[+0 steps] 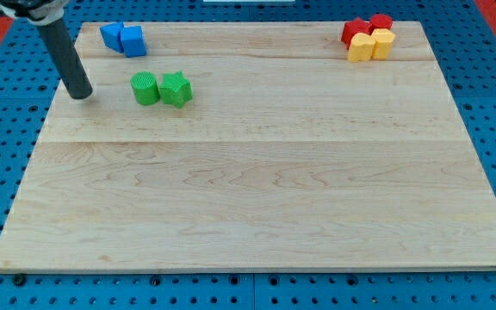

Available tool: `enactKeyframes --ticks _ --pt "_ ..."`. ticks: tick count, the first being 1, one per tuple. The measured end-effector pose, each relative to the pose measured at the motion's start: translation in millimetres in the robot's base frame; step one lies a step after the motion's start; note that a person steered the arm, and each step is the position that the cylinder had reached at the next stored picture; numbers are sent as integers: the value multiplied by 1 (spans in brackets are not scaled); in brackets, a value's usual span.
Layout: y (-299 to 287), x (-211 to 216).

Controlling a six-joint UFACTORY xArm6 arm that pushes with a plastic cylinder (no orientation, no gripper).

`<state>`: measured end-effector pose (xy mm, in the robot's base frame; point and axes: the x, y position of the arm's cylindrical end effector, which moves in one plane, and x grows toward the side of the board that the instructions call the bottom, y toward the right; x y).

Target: Slide the green circle and the green star towards center

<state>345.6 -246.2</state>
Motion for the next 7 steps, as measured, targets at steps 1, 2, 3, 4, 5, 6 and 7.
enactKeyframes --ticks 1,2,3,4,5,6,7 --pt "23 -12" --pt "71 2" --pt "123 16" --pt "175 21" --pt "197 23" --pt "175 16" --pt "167 -17"
